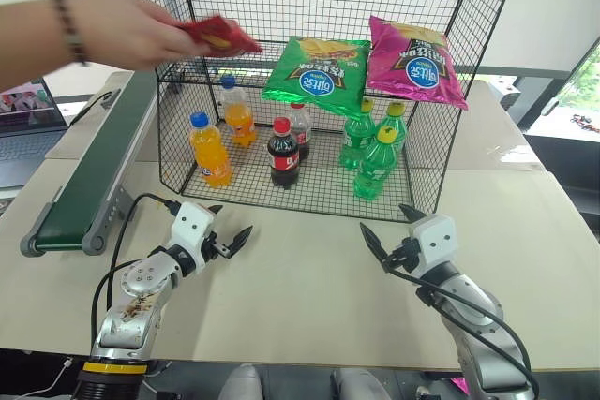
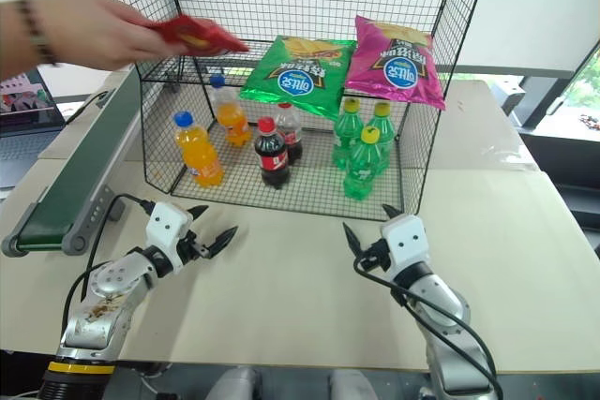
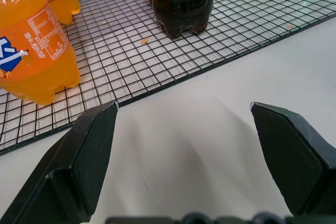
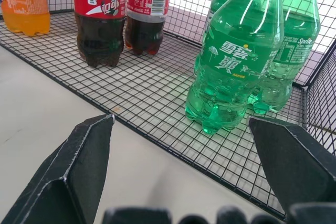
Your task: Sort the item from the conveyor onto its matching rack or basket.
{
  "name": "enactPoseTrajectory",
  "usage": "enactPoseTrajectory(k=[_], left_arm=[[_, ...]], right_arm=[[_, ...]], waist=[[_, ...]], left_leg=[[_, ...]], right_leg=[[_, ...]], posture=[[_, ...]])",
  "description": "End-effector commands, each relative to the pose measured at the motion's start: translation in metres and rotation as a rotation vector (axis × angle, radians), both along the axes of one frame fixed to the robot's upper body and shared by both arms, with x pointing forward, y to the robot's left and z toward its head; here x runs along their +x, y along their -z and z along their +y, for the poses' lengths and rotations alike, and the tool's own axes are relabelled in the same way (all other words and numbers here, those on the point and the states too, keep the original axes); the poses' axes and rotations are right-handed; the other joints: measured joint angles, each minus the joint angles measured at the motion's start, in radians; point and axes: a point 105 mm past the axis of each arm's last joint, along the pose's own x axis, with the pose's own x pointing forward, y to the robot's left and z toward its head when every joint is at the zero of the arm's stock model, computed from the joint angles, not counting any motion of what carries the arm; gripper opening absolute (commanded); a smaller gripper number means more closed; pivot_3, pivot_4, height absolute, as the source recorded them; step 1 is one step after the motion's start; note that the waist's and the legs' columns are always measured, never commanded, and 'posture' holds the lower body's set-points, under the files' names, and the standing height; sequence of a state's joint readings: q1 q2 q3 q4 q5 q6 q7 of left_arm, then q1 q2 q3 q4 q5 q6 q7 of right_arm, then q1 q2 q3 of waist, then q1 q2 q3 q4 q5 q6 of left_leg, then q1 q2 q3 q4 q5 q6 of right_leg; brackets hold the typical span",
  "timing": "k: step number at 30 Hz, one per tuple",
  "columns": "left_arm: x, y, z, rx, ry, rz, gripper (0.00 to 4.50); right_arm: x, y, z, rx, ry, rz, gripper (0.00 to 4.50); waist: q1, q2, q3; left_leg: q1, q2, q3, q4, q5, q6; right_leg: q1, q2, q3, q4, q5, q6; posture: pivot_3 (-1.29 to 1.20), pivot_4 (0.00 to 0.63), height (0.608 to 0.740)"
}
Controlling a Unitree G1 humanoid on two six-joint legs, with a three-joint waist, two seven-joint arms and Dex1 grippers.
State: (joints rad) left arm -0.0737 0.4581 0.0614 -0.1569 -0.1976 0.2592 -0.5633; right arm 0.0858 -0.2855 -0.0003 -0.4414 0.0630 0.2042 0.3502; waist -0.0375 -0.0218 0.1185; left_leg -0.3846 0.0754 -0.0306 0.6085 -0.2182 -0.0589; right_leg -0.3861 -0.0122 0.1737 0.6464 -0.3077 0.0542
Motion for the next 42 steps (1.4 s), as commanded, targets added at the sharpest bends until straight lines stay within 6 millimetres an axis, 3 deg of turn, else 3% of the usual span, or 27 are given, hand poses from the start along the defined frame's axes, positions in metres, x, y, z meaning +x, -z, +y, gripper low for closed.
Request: enactPoseTrajectory(k=[1, 24, 31, 35, 42], left_arm=[[0.001, -0.01, 0.001, 0.005, 0.006, -0.047, 4.32], [0.001, -0.01, -0.006, -0.009, 0.007, -0.051, 4.32], [-0.009, -0.011, -0.003, -0.052, 0.014, -0.015, 4.32], [-0.02, -0.028, 0.009, -0.152, 0.014, 0.021, 4.32], [-0.045, -0.067, 0.058, -0.465, -0.125, 0.075, 4.32]], right_arm=[[-0.001, -0.014, 0.004, 0.019, -0.011, -0.055, 4.5], [-0.002, -0.013, 0.0, 0.022, -0.004, -0.049, 4.5], [-0.005, -0.014, -0.004, 0.01, -0.034, -0.032, 4.5], [-0.004, -0.024, 0.005, 0.008, -0.124, -0.037, 4.5], [-0.006, -0.045, 0.04, 0.01, -0.43, -0.027, 4.5]], waist=[[0.0, 0.0, 0.0], [0.0, 0.0, 0.0], [-0.002, 0.0, 0.0], [-0.005, 0.0, 0.0], [-0.009, 0.0, 0.0]], left_leg=[[0.0, 0.0, 0.0, 0.0, 0.0, 0.0], [0.0, 0.0, 0.0, 0.0, 0.0, 0.0], [0.0, 0.0, 0.0, 0.0, 0.0, 0.0], [0.0, 0.0, 0.0, 0.0, 0.0, 0.0], [0.001, 0.0, 0.0, 0.0, 0.0, 0.0]], right_leg=[[0.0, 0.0, 0.0, 0.0, 0.0, 0.0], [0.0, 0.0, 0.0, 0.0, 0.0, 0.0], [0.0, 0.0, 0.0, 0.0, 0.0, 0.0], [0.0, 0.0, 0.0, 0.0, 0.0, 0.0], [0.0, 0.0, 0.0, 0.001, 0.0, 0.0]], posture=[[0.0, 0.15, 0.74], [0.0, 0.15, 0.74], [0.0, 0.15, 0.74], [0.0, 0.15, 0.74], [0.0, 0.15, 0.74]])
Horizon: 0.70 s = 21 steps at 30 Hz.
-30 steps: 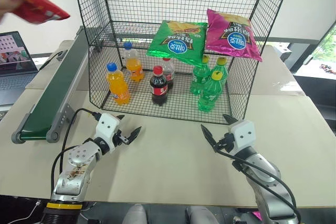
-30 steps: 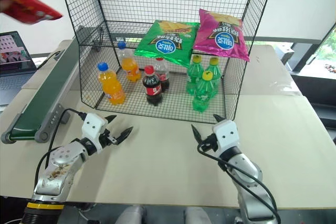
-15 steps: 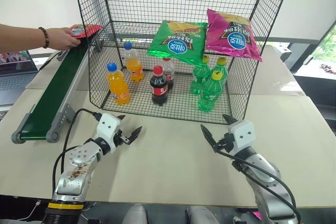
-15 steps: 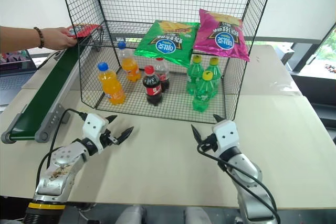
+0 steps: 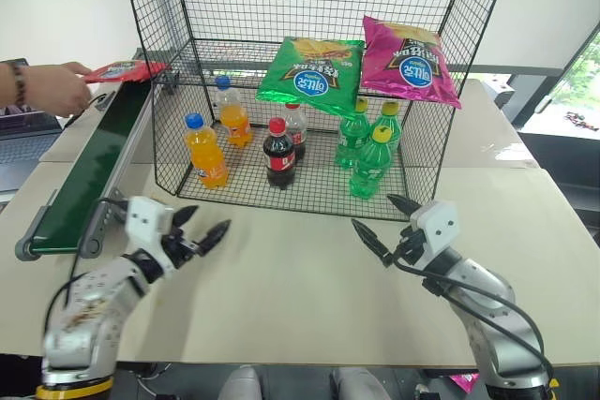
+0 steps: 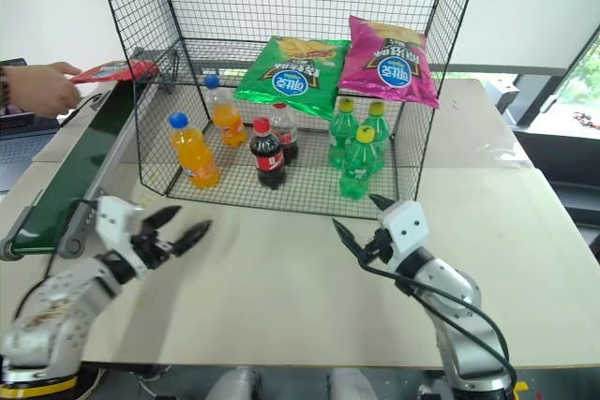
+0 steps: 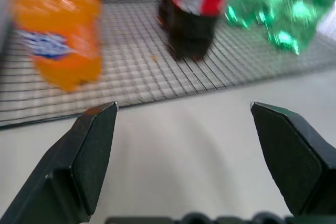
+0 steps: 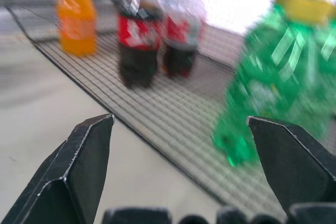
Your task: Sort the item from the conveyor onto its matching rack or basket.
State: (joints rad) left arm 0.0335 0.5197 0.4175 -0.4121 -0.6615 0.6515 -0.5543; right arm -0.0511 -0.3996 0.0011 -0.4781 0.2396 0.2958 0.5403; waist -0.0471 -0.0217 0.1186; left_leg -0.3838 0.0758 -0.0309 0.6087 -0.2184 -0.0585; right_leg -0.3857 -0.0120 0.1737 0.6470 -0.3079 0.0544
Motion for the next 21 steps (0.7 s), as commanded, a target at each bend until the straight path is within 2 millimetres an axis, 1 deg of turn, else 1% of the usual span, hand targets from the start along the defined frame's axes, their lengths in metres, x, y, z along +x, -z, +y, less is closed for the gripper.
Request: enactPoseTrajectory(k=[1, 3, 6, 9, 11, 13, 15, 18, 21], left_arm=[[-0.015, -0.021, 0.018, -0.157, -0.071, -0.008, 4.32], [-0.019, -0.025, 0.029, -0.204, -0.108, -0.001, 4.32], [-0.03, -0.031, 0.04, -0.34, -0.172, 0.002, 4.32], [-0.044, -0.038, 0.057, -0.543, -0.262, -0.022, 4.32], [-0.05, -0.04, 0.069, -0.623, -0.318, -0.029, 4.32], [-0.058, -0.045, 0.088, -0.728, -0.398, -0.06, 4.32], [-0.066, -0.048, 0.106, -0.81, -0.456, -0.084, 4.32], [-0.083, -0.05, 0.127, -0.912, -0.527, -0.116, 4.32], [-0.095, -0.047, 0.143, -1.003, -0.59, -0.124, 4.32]], right_arm=[[-0.009, -0.015, 0.02, -0.001, -0.195, -0.012, 4.5], [-0.007, -0.021, 0.028, -0.006, -0.262, -0.015, 4.5], [-0.003, -0.038, 0.036, -0.004, -0.375, -0.04, 4.5], [-0.011, -0.056, 0.05, 0.028, -0.508, -0.072, 4.5], [-0.016, -0.065, 0.059, 0.057, -0.579, -0.078, 4.5], [-0.024, -0.074, 0.071, 0.07, -0.683, -0.086, 4.5], [-0.027, -0.078, 0.08, 0.059, -0.753, -0.09, 4.5], [-0.028, -0.079, 0.087, 0.03, -0.818, -0.101, 4.5], [-0.028, -0.084, 0.092, 0.031, -0.868, -0.114, 4.5]], waist=[[0.002, 0.0, 0.0], [0.003, -0.001, 0.0], [0.003, -0.001, 0.001], [0.003, -0.001, 0.001], [0.002, -0.001, 0.001], [0.002, -0.001, 0.001], [0.003, -0.001, 0.001], [0.004, -0.002, 0.0], [0.008, -0.002, 0.0]], left_leg=[[0.0, 0.0, 0.0, 0.0, 0.0, 0.0], [-0.001, 0.0, 0.0, 0.001, 0.0, 0.0], [0.0, 0.0, -0.001, 0.002, 0.0, 0.0], [0.0, 0.0, -0.002, 0.002, 0.0, 0.0], [0.0, 0.0, -0.003, 0.001, 0.0, 0.001], [0.0, 0.0, -0.003, 0.001, -0.001, 0.001], [0.0, 0.0, -0.003, 0.001, -0.001, 0.001], [0.0, 0.0, -0.004, 0.002, -0.001, 0.001], [0.0, 0.0, -0.004, 0.001, -0.001, 0.001]], right_leg=[[0.0, 0.0, 0.0, 0.0, 0.0, 0.0], [0.0, 0.0, 0.0, -0.001, 0.0, 0.0], [0.001, 0.0, -0.001, 0.0, 0.0, 0.0], [0.001, 0.0, -0.001, 0.0, 0.0, 0.0], [0.001, 0.0, -0.003, 0.0, 0.0, 0.0], [0.001, 0.0, -0.003, 0.0, 0.0, 0.0], [0.001, 0.0, -0.003, 0.0, 0.0, 0.0], [0.001, 0.0, -0.004, 0.0, 0.0, 0.0], [0.001, 0.0, -0.004, 0.0, 0.0, -0.001]], posture=[[0.0, 0.15, 0.74], [0.0, 0.15, 0.74], [0.0, 0.15, 0.74], [0.0, 0.15, 0.74], [0.0, 0.15, 0.74], [0.0, 0.15, 0.74], [0.0, 0.15, 0.74], [0.0, 0.15, 0.74], [0.0, 0.15, 0.74]])
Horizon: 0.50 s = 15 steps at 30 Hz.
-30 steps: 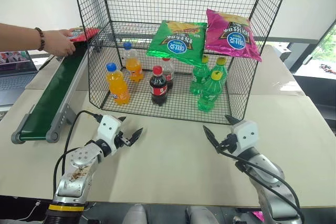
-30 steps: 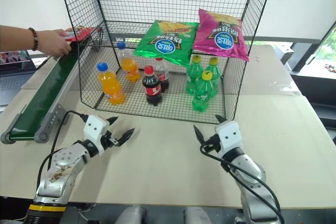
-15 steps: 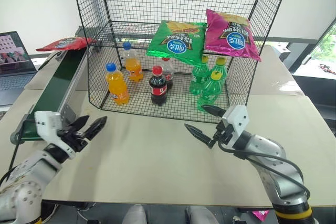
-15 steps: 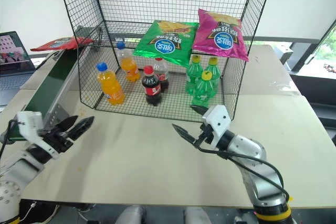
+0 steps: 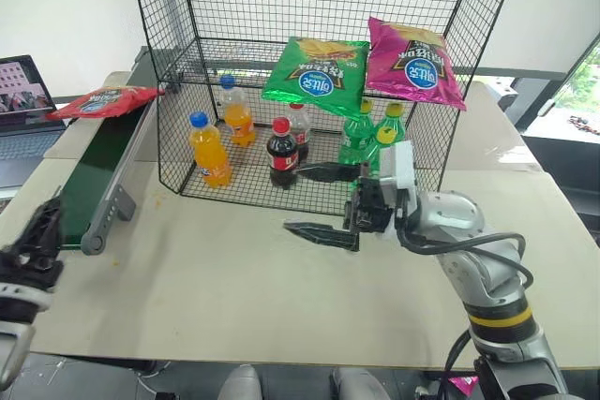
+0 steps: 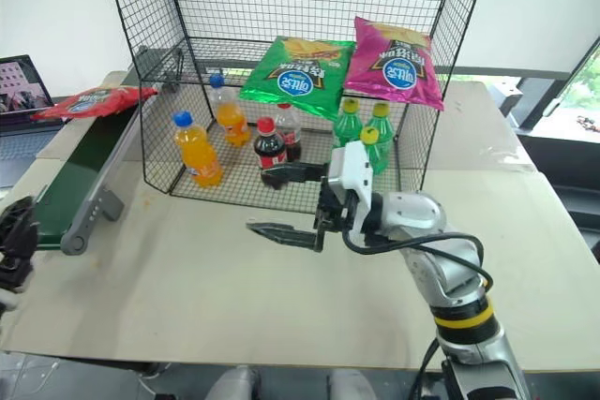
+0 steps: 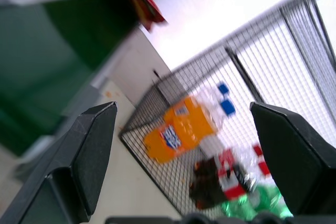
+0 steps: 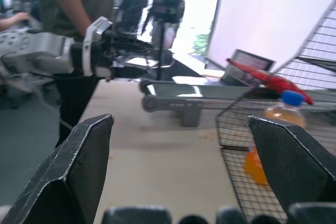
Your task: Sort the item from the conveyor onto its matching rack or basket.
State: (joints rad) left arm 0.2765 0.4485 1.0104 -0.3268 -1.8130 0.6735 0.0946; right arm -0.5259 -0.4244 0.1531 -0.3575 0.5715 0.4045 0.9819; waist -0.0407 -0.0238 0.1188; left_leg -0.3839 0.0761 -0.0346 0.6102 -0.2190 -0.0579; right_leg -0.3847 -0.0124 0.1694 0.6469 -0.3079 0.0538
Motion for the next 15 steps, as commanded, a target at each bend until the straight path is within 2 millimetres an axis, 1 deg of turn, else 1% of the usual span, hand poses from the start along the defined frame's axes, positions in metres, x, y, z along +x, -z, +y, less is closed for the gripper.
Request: enactPoseTrajectory(k=[1, 3, 5, 9, 15], left_arm=[[-0.012, -0.006, 0.016, -0.077, -0.057, -0.024, 4.32], [-0.013, -0.001, 0.022, -0.138, -0.078, -0.027, 4.32], [-0.01, 0.001, 0.024, -0.166, -0.08, -0.029, 4.32], [-0.005, -0.002, 0.026, -0.185, -0.078, -0.051, 4.32], [0.001, -0.001, 0.031, -0.205, -0.083, -0.038, 4.32]], right_arm=[[-0.005, -0.013, 0.006, 0.028, -0.073, -0.047, 4.5], [-0.005, -0.017, 0.009, 0.04, -0.1, -0.051, 4.5], [-0.005, -0.019, 0.013, 0.041, -0.12, -0.066, 4.5], [-0.005, -0.019, 0.017, 0.03, -0.148, -0.103, 4.5], [-0.009, -0.029, 0.019, 0.069, -0.191, -0.141, 4.5]], waist=[[0.003, 0.0, 0.0], [0.004, 0.0, 0.0], [0.005, 0.0, 0.0], [0.005, -0.001, -0.001], [0.0, -0.001, -0.001]], left_leg=[[0.0, 0.0, 0.0, 0.0, 0.0, 0.0], [0.0, 0.0, 0.0, 0.0, 0.0, 0.0], [0.0, 0.0, 0.0, 0.0, 0.001, -0.001], [0.0, 0.0, 0.0, -0.001, 0.001, -0.002], [0.0, 0.0, 0.0, -0.003, 0.002, -0.003]], right_leg=[[0.0, 0.0, 0.0, 0.0, 0.0, 0.0], [0.0, 0.0, 0.0, 0.0, 0.0, 0.0], [0.0, 0.0, -0.001, 0.0, 0.0, 0.0], [0.0, 0.0, -0.001, 0.0, 0.0, -0.001], [-0.001, 0.0, -0.001, 0.0, 0.0, -0.001]], posture=[[0.0, 0.15, 0.74], [0.0, 0.15, 0.74], [0.0, 0.15, 0.74], [0.0, 0.15, 0.74], [0.0, 0.15, 0.74]])
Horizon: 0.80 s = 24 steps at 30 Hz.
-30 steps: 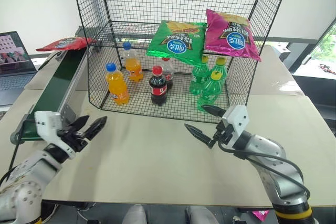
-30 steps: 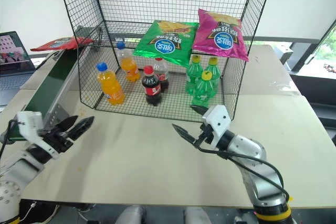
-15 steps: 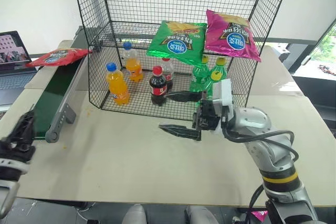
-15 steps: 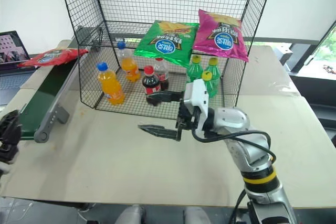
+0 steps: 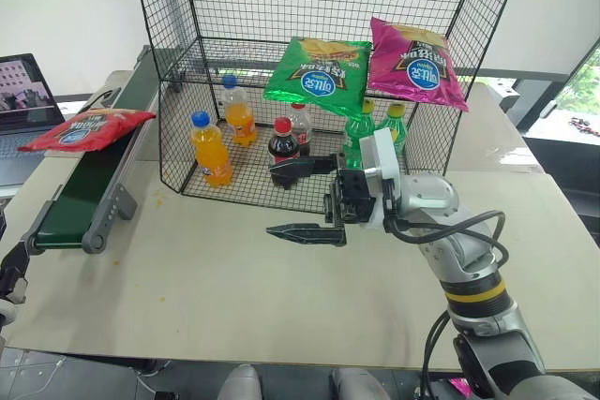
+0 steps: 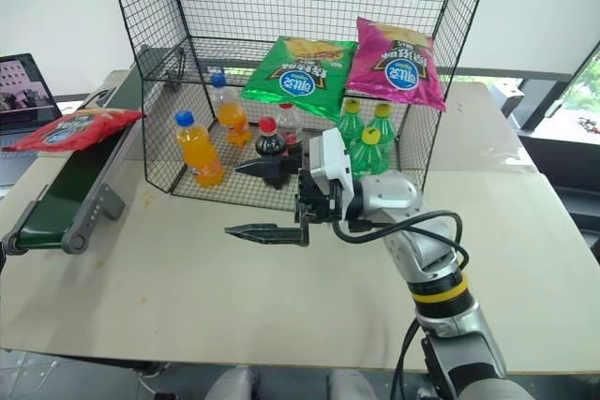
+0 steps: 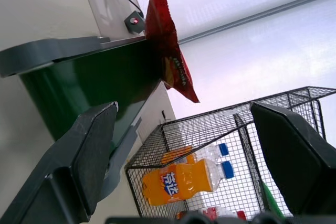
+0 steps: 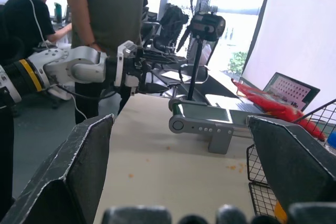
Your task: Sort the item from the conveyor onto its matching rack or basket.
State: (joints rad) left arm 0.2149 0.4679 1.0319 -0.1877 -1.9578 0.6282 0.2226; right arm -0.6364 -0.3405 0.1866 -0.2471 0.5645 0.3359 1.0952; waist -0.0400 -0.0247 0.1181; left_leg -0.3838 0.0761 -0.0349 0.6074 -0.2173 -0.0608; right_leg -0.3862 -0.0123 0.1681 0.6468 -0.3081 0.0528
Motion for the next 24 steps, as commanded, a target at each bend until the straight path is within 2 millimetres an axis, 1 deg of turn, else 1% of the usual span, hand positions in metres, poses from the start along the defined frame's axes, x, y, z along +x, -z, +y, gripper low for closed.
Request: enactPoseTrajectory(k=[1, 8, 14, 20, 23, 24], left_arm=[[0.0, -0.009, 0.004, 0.007, -0.007, -0.024, 4.32], [0.005, -0.009, 0.006, 0.006, 0.008, -0.024, 4.32], [0.007, -0.011, 0.009, 0.011, 0.012, -0.027, 4.32], [0.006, -0.016, 0.02, 0.032, -0.006, -0.026, 4.32], [0.007, -0.016, 0.021, 0.046, -0.002, -0.018, 4.32], [0.008, -0.014, 0.022, 0.044, -0.006, -0.011, 4.08]], right_arm=[[-0.007, -0.016, -0.001, 0.043, -0.038, -0.081, 4.5], [-0.009, -0.018, -0.003, 0.041, -0.048, -0.116, 4.5], [-0.008, -0.013, -0.004, 0.028, -0.03, -0.114, 4.5], [-0.007, -0.021, -0.003, 0.07, -0.007, -0.106, 4.5], [-0.008, -0.022, -0.003, 0.073, -0.003, -0.114, 4.5], [-0.008, -0.022, -0.003, 0.076, 0.0, -0.117, 4.5]], waist=[[-0.001, 0.0, 0.0], [0.001, 0.0, 0.0], [0.0, 0.0, 0.0], [-0.001, 0.0, 0.0], [-0.001, 0.0, 0.0], [-0.001, 0.0, 0.0]], left_leg=[[0.0, 0.0, 0.0, 0.0, 0.0, 0.0], [0.0, 0.0, 0.0, 0.0, 0.0, 0.0], [0.0, 0.0, 0.0, 0.0, 0.0, 0.0], [0.0, 0.0, 0.0, -0.001, 0.0, 0.0], [0.0, 0.0, 0.0, -0.001, 0.0, -0.001], [0.0, 0.0, 0.0, -0.001, 0.0, -0.001]], right_leg=[[0.0, 0.0, 0.0, 0.0, 0.0, 0.0], [0.0, 0.0, 0.0, 0.0, 0.0, 0.0], [0.0, 0.0, 0.0, 0.0, 0.0, 0.0], [0.0, 0.0, 0.0, 0.0, 0.0, 0.0], [0.0, 0.0, 0.0, -0.001, 0.0, 0.0], [-0.001, 0.0, 0.0, -0.001, 0.0, 0.0]], posture=[[0.0, 0.15, 0.74], [0.0, 0.15, 0.74], [0.0, 0.15, 0.74], [0.0, 0.15, 0.74], [0.0, 0.15, 0.74], [0.0, 0.15, 0.74]])
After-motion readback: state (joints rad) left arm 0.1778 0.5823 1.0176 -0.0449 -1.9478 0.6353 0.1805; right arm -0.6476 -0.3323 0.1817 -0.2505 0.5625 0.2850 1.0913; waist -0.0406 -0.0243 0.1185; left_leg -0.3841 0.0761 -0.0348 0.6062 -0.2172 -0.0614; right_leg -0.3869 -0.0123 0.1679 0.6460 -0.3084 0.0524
